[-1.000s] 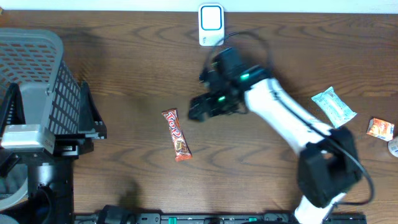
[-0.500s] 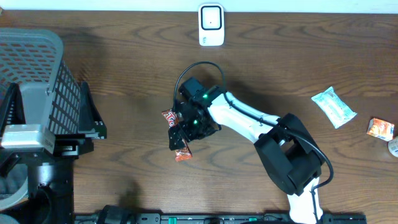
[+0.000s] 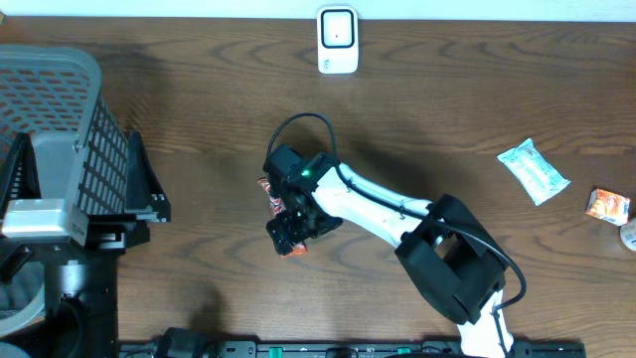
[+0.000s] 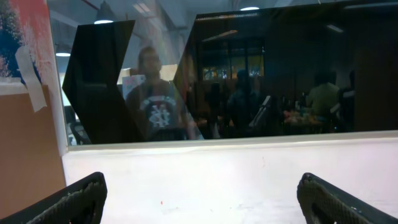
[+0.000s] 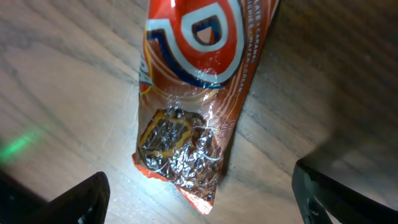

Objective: Scan the item barcode
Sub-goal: 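Move the right gripper onto the red chocolate bar and grasp it, then lift the chocolate bar and hold it up at the scanner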

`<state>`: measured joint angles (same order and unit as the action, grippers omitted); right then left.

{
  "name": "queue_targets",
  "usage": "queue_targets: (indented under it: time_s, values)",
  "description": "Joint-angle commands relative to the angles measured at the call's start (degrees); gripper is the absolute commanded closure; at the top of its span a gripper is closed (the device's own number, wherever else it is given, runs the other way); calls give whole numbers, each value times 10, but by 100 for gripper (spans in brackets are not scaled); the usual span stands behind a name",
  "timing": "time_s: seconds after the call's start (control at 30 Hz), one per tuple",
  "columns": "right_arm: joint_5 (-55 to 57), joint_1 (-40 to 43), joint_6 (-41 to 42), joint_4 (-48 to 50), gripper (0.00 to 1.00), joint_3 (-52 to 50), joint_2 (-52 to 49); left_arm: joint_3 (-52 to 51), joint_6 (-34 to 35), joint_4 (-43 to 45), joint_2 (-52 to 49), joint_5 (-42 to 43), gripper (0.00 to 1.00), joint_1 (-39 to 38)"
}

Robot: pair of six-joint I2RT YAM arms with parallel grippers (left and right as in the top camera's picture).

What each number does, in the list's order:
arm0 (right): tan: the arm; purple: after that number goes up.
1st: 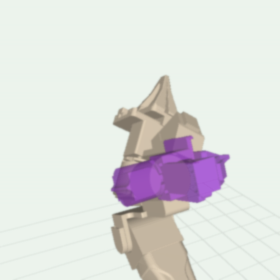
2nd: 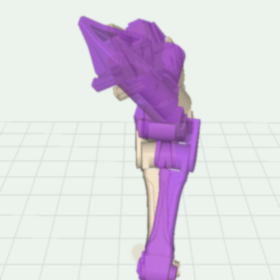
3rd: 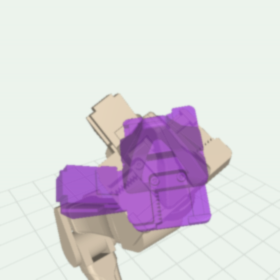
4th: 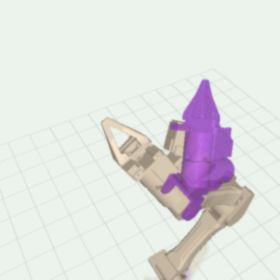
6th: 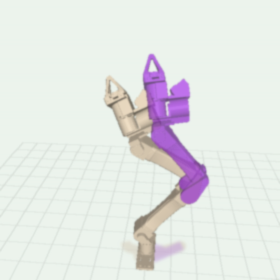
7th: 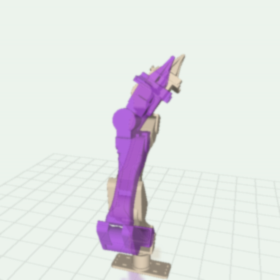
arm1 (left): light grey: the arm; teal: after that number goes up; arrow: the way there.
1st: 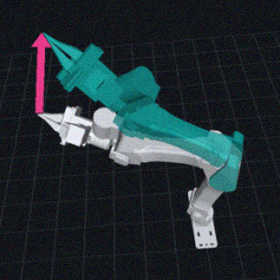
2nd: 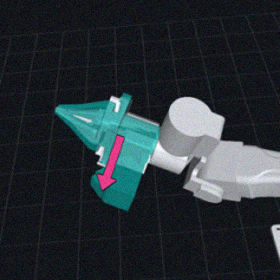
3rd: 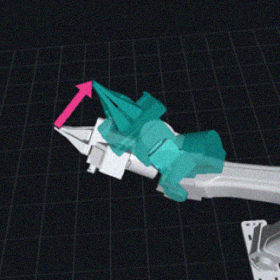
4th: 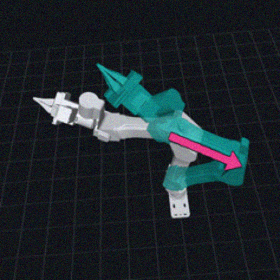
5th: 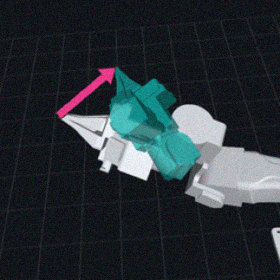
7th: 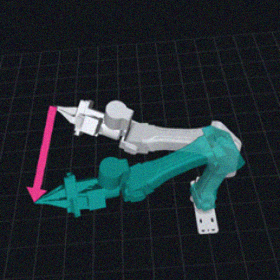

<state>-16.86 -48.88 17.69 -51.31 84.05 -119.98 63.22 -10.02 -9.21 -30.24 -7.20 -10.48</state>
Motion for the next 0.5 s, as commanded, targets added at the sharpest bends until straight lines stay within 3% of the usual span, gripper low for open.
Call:
queue_targets:
  time_s: [0.0, 0.1, 0.2, 0.33, 0.47]
  values:
    - [36, -4, 16, 19, 11, -14, -27, -1, 9, 1, 4, 2, 2, 3]
    - [23, -9, 17, 30, 15, -14, -42, -1, 9, 1, 4, 2, 2, 3]
    - [8, -13, 18, 31, 33, -13, -66, -1, 9, 1, 4, 2, 2, 3]
    - [3, -15, 18, 29, 96, -13, -93, -1, 9, 1, 4, 2, 2, 3]
    - [47, -6, 17, 3, 99, -5, -84, -1, 9, 1, 4, 2, 2, 3]
